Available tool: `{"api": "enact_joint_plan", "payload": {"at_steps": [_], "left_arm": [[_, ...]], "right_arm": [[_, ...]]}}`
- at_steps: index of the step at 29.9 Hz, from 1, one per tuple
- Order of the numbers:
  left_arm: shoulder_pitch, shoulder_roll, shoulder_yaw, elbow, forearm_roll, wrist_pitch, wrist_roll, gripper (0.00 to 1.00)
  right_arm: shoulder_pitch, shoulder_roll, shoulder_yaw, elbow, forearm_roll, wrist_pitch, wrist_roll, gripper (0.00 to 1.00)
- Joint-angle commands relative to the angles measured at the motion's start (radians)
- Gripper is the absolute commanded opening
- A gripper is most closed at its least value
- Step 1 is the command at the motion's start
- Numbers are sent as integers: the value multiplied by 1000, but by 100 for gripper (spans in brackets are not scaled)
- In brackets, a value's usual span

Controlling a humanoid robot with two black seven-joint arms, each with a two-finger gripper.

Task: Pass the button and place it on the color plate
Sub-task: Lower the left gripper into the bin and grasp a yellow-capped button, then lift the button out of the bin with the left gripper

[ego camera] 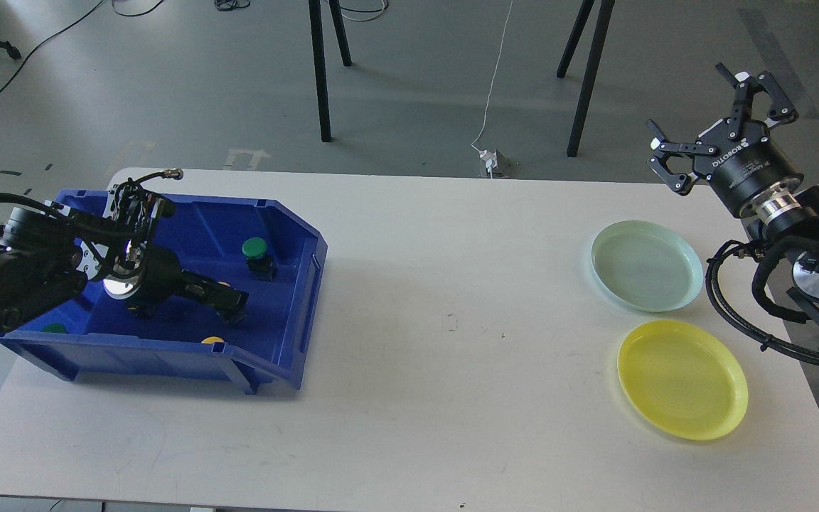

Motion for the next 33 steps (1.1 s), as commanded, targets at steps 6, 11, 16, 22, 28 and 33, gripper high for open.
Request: {"api": "enact_joint_plan", "payload": {"at_steps": [6,11,16,22,28,33], "left_arm": [[14,0,4,9,0,38,0,75],[15,0,10,9,2,57,0,56],[28,0,10,9,38,61,0,36],[28,0,8,9,57,63,0,11],[6,15,-6,-14,51,57,0,7],[-67,110,-10,-127,49,45,0,6]], "right_arm": [[-9,0,2,0,0,0,1,100],[-15,0,2,0,2,0,1,100],[-28,0,1,1,2,0,1,100],[-38,0,2,1,2,0,1,100],[-39,-2,4,1,2,0,1,100],[-41,0,4,-2,0,0,1,100]]}}
